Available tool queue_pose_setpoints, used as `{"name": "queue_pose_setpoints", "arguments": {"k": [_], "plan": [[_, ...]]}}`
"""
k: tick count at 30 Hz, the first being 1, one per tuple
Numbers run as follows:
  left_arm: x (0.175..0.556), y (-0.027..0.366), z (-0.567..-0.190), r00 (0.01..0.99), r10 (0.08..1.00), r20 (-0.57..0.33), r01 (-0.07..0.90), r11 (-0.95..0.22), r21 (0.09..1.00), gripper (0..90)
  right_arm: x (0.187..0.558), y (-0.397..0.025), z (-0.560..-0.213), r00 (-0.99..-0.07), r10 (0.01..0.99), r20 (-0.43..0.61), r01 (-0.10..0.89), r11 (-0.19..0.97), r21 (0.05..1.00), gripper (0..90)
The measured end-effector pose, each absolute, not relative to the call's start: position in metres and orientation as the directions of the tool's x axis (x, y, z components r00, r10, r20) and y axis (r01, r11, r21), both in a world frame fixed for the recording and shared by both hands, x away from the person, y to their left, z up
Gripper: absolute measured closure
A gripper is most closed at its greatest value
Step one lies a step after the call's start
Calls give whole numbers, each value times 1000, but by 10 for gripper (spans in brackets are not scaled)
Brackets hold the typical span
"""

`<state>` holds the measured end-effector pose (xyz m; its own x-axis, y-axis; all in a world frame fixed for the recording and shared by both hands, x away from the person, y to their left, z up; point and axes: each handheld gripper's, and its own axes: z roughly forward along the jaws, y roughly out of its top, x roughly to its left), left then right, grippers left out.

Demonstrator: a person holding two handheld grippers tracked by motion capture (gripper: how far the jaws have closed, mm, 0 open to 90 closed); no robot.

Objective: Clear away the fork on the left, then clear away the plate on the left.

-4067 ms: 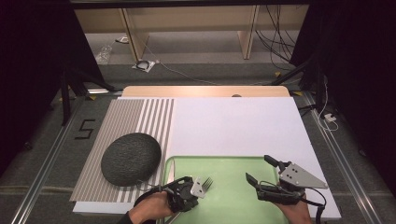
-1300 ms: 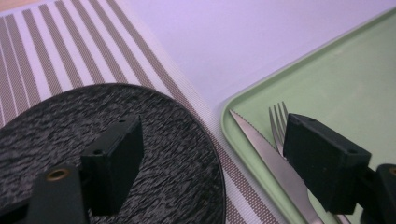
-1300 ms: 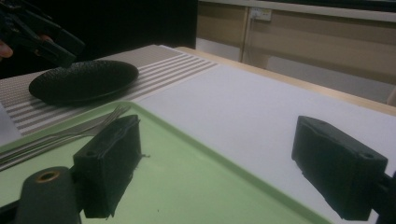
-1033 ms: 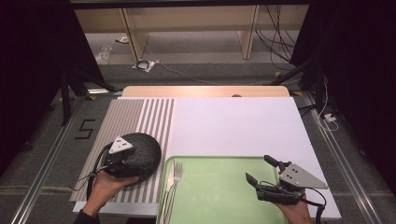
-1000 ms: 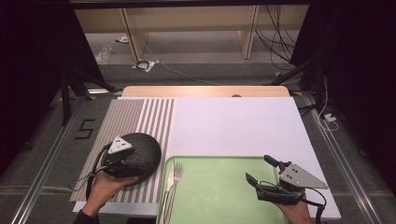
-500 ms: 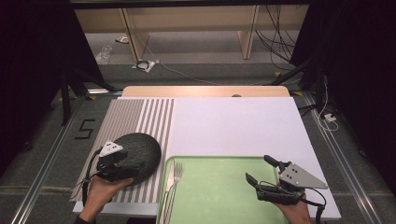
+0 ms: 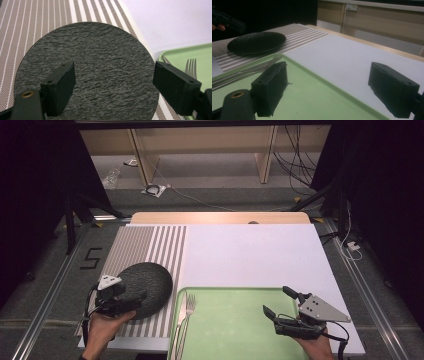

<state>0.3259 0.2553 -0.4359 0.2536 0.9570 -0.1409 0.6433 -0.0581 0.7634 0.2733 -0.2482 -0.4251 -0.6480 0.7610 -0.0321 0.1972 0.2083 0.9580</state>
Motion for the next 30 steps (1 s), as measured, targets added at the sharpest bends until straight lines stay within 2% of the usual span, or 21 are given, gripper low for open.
{"name": "queue_pose_setpoints", "arguments": {"k": [9, 16, 25, 30], "plan": [[323, 263, -437, 199, 972, -128, 649, -33, 760, 168, 273, -248, -425, -649, 760, -36, 195, 212, 958, 165], [322, 271, -439, 146, 972, -185, 668, 41, 743, 166, 273, -248, -425, -650, 759, -35, 197, 212, 957, 165], [318, 282, -440, 51, 976, -212, 668, 125, 734, 164, 273, -248, -425, -649, 760, -34, 199, 213, 956, 165], [315, 292, -443, -14, 956, -294, 663, 229, 713, 162, 273, -247, -425, -649, 760, -35, 198, 213, 957, 166]]}}
